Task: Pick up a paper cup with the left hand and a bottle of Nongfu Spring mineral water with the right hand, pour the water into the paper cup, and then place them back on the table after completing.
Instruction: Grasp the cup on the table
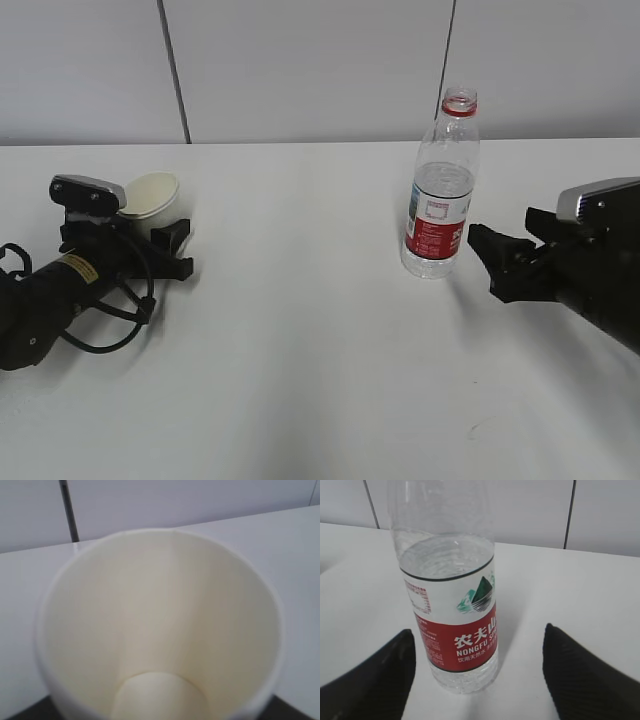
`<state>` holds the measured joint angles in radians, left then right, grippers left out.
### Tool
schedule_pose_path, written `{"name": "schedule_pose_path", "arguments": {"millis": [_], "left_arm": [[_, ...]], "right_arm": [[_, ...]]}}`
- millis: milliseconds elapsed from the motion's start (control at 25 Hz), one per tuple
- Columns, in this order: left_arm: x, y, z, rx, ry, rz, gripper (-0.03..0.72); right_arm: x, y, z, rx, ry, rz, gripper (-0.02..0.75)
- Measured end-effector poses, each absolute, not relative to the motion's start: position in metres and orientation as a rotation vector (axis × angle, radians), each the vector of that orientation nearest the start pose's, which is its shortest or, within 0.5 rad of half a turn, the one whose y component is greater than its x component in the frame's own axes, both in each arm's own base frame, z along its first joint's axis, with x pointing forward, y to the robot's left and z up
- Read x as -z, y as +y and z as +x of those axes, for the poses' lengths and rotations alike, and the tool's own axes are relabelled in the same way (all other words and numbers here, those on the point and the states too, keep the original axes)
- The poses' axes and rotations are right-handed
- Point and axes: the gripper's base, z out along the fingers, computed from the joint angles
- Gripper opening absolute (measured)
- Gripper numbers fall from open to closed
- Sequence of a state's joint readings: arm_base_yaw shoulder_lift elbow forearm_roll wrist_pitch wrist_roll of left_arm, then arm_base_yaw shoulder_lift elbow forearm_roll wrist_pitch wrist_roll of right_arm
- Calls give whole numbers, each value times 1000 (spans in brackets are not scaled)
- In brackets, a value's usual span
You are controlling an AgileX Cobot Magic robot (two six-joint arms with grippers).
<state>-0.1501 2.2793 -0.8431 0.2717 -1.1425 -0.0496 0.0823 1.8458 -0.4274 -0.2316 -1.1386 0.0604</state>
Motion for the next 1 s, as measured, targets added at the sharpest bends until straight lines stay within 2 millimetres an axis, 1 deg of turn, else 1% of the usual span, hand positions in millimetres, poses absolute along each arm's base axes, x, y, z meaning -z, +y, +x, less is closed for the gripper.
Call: {"name": "schedule_pose_path", "arguments": {"millis": [320,560,720,920,1000], "left_arm": [[-53,-78,368,283,1755,372,352],[-53,-79,368,290,1752,384,352],[-53,-80,368,290,1752,386,351],[-53,-80,368,290,1752,386,352],[-53,-80,368,290,1752,386,352]], "right_arm": [[-128,44,279,-226,1751,-280,590],[-129,46,281,-236,1743,-301,616],[-125,48,291,-241,1738,-311,619],[-115,50,303,-256,1753,-303,622],[-115,50,309,-265,1744,-294,622]]}}
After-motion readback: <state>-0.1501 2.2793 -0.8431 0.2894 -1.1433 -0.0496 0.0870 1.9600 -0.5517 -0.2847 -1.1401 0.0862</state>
